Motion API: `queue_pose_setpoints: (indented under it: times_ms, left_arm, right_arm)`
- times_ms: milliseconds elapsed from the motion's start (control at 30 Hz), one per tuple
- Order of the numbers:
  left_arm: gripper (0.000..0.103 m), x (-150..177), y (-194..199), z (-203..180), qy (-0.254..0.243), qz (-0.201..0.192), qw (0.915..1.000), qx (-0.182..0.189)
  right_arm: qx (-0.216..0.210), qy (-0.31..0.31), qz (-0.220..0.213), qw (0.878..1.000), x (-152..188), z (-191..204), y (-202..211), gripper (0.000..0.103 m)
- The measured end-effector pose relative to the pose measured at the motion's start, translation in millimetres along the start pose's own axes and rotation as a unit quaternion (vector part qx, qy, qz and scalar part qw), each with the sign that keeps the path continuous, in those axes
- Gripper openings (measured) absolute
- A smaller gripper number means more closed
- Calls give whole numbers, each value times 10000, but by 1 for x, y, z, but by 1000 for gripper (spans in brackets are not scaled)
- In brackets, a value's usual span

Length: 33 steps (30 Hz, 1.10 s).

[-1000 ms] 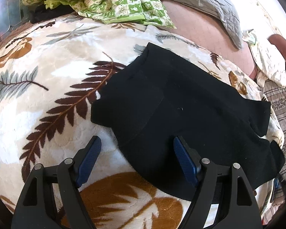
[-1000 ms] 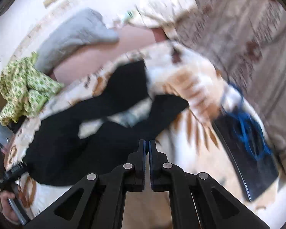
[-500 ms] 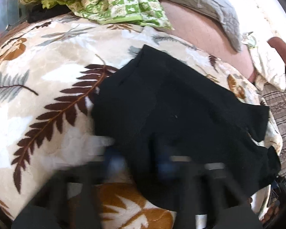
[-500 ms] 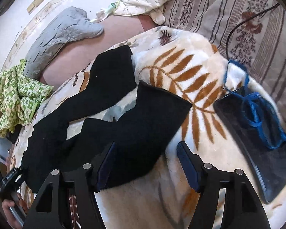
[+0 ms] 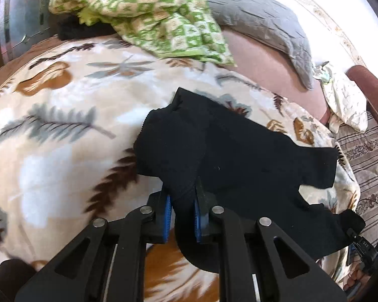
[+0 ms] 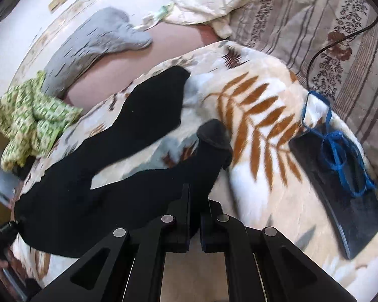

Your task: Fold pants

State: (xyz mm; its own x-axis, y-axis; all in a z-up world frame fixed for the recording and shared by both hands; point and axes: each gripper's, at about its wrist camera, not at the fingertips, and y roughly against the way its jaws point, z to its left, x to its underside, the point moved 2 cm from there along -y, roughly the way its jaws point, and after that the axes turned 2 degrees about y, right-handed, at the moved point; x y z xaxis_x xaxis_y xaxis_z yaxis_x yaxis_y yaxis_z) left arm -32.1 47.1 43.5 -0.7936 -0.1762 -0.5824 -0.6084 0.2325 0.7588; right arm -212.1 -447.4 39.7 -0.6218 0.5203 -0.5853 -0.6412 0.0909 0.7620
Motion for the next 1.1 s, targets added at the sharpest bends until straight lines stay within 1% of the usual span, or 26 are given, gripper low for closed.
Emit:
queue_pose_setpoints:
  times_ms: [100,133,167,233,333,400,467,500,533,600,700,767,833,900,967,1000,1067,1100]
  left_arm:
    - [14,12,-8,12,-63,248,9996,-113]
    - [16,16,-13,16,-38,364,9992,-149]
    - [17,19,-13,20,-11,398,9991,-172]
    - [28,22,-8,27,65,311,9992,-249]
    - [34,19,3,32,67,180,9992,-364]
    - [36,14,12,32,-1,50,9989,-476]
    - [46,10,20,33,-77,-93,9982,-591]
    - [56,9,23,33,-88,-145,9981,-596]
    - [63,7,27,33,-80,-195,9983,-535]
    - [64,4,26,31,-92,-212,9985,-492]
    - [64,3,21,27,-168,-157,9984,-525]
    - [64,4,14,25,-192,-69,9986,-486]
    - [67,5,5,20,-305,48,9985,-462]
    - [68,8,-6,17,-368,179,9977,-540]
    - [73,10,-15,16,-420,346,9972,-521]
    - [75,10,-17,15,-433,392,9969,-523]
    - [75,6,-20,14,-481,430,9964,-557]
    - [75,2,-19,14,-505,391,9965,-538]
  right_arm:
    - [230,80,394,9989,15,-4,-11,6]
    - [315,50,418,9986,16,-7,-13,11]
    - [442,-42,402,9982,17,-11,-12,16]
    - [573,-164,260,9979,13,-16,-2,24]
    - [764,95,-33,9970,3,-9,16,24]
    - [654,229,-161,9975,-5,0,22,28]
    - [199,433,-183,9987,-9,18,23,45]
    - [44,523,-181,9985,-9,26,22,47]
    - [-151,677,-166,9975,-7,39,20,49]
    - [-368,952,-36,9948,-1,60,11,49]
    - [-448,1257,170,9909,8,88,-7,49]
    - [-573,1395,366,9879,15,103,-22,49]
    - [-622,1546,606,9842,24,113,-38,49]
    - [-534,1678,833,9808,31,120,-54,49]
    - [-433,1858,802,9784,33,125,-57,50]
    - [-453,1922,795,9771,32,127,-55,51]
    - [-624,1918,767,9764,25,129,-50,51]
    - [-702,1921,683,9765,18,132,-47,52]
